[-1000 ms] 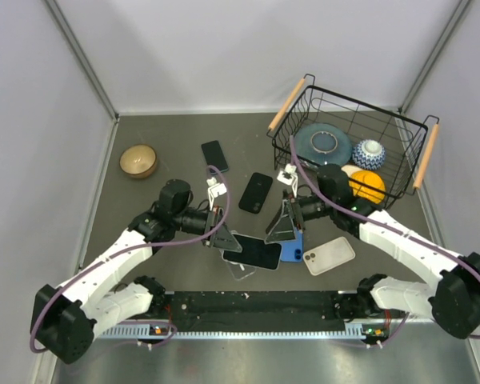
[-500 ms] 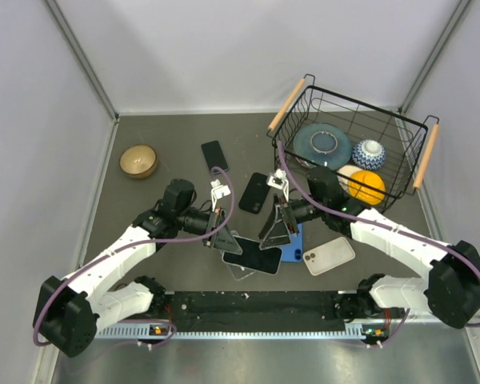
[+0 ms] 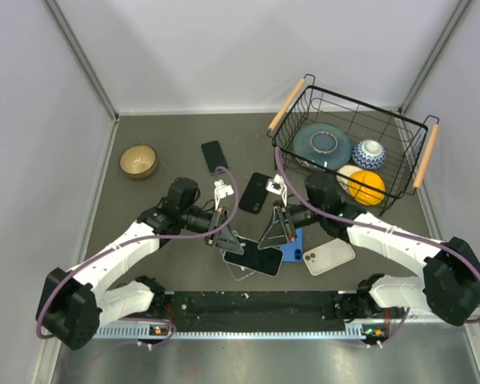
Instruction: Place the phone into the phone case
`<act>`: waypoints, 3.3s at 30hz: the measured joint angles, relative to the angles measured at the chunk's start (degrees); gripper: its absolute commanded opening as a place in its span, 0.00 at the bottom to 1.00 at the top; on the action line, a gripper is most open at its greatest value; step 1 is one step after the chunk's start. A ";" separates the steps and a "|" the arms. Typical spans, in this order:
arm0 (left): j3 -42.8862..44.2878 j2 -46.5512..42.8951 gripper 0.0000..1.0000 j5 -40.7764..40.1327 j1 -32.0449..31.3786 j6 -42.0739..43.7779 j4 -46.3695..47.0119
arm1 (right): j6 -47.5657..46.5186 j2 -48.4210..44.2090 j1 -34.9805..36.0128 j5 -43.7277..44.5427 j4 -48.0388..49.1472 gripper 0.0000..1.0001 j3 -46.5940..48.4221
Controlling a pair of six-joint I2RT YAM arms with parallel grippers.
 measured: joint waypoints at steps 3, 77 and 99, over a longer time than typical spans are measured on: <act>0.09 2.08 0.00 0.92 -0.11 0.00 -0.02 | 1.97 -0.48 -0.02 0.00 3.65 0.03 -2.62; -21.68 2.75 0.00 -43.54 7.91 -13.44 11.23 | 36.72 32.04 11.54 43.95 53.20 0.00 -15.82; -22.21 -9.44 0.28 -49.09 6.84 -14.25 3.78 | 32.50 20.76 15.21 50.38 22.40 0.48 -8.74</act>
